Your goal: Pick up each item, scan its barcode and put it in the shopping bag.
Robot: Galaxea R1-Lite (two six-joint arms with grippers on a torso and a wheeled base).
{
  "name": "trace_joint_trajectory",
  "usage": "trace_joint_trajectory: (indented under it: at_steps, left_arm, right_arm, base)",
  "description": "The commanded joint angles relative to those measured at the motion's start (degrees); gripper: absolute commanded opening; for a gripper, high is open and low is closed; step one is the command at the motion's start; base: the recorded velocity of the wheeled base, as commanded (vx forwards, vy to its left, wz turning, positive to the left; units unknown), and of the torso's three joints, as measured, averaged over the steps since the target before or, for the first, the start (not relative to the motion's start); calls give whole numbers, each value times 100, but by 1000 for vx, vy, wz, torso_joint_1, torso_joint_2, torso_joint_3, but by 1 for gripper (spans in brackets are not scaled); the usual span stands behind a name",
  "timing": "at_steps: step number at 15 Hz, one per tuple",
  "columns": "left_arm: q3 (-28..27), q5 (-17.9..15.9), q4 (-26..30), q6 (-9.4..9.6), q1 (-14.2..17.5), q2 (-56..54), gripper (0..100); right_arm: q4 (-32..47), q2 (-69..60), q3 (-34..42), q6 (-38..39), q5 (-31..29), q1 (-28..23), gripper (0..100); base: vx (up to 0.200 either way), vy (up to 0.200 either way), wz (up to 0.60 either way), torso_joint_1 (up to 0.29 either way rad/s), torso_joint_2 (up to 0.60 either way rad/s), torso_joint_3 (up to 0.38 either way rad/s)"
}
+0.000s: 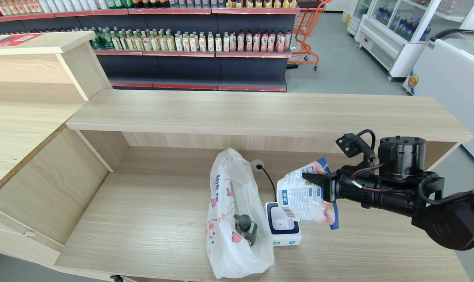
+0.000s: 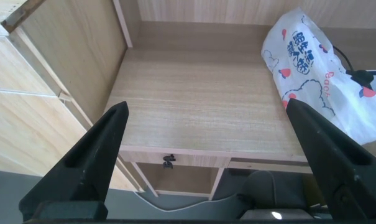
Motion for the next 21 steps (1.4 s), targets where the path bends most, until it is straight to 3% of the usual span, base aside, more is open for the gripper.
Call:
trace_joint_trajectory:
  at_steps: [1,6,12,21]
  left_arm:
    - [0,0,-1,-4,-2,9,100]
    - [0,0,-1,13,7,9,100]
    - [0,0,-1,4,-2,0,100]
    - [0,0,-1,4,-2,9,100]
  right_arm:
    - [-3,-22,22,15,-1,-1,0]
    - [-12,65,49,42,8,-28,0]
    - [-29,848,-250,-29,17,-1,0]
    - [-3,2096,-1806,-196,17,210,0]
  base:
    - [0,0,0,0,0,0]
    - [0,200,0,1,-3,1]
    - [0,0,0,0,0,0]
    - [0,0,0,0,0,0]
